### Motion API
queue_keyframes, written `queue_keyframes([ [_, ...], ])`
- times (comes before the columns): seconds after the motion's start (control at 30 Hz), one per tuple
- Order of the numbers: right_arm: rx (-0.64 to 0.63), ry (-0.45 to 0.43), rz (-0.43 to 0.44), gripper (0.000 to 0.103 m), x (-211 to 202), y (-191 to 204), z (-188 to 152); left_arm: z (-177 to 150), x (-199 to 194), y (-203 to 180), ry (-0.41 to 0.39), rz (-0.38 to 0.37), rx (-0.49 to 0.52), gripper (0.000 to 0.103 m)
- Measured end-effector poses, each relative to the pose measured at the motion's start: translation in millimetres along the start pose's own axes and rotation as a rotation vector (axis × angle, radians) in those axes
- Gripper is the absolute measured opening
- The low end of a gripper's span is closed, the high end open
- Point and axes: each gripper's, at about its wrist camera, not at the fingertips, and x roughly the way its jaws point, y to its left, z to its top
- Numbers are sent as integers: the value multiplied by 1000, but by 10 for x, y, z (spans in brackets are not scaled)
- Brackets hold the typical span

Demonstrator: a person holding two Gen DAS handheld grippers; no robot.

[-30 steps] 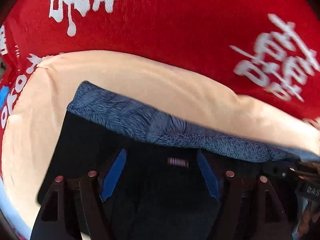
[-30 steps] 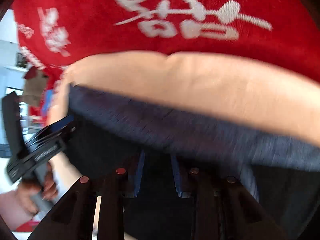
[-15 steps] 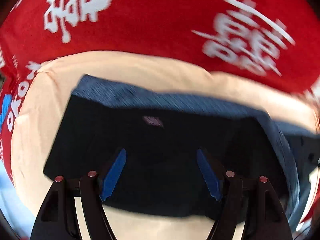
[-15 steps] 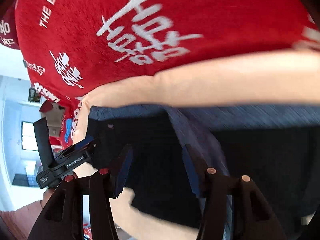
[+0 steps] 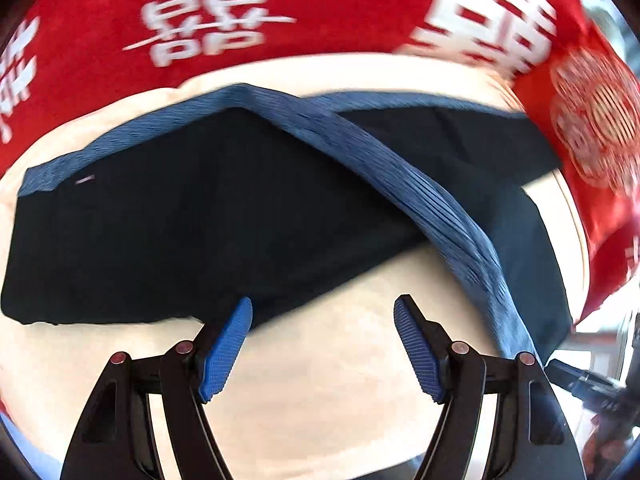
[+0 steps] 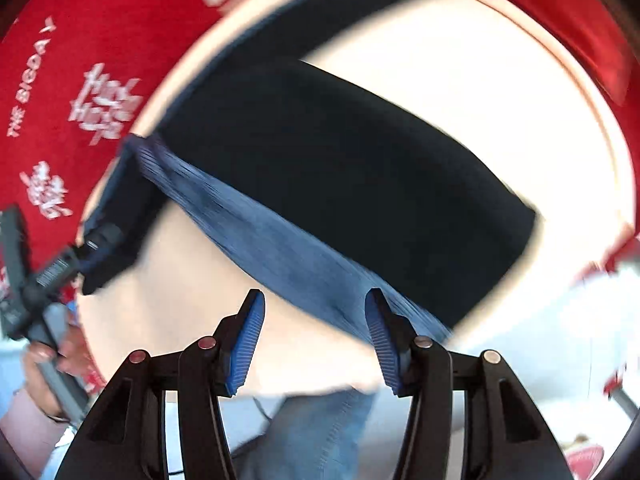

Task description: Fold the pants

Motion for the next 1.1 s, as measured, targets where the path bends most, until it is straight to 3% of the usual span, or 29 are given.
queue_keyframes([
  [0.17,145,-4,-6,56,112,-531,-415,-132,21,-308,13,-77,41,75],
  [0.53,115,-1,182,56,298,-855,-319,-190,448,-971,92,-163,60,75],
  [0.57,110,11,203,50,300,-873,-295,-185,476,-999,105,-169,48,75],
  [0.6,109,28,226,30,302,-875,-286,-188,509,-1024,118,-177,39,75],
  [0.67,120,83,238,4,333,-895,-245,-199,561,-1065,139,-189,26,75],
  [0.7,126,92,246,3,323,-910,-237,-186,561,-1108,136,-194,33,73],
  [0.73,126,94,257,3,268,-900,-187,-176,546,-1120,134,-210,37,57],
  [0.8,93,65,276,3,79,-820,-57,-120,523,-1166,161,-253,32,43],
  [0.97,-27,-46,344,3,-572,-552,632,166,227,-1282,80,-241,21,43],
  [1.1,-99,-125,383,3,-952,-383,1326,443,-76,-1280,-16,-176,19,45],
])
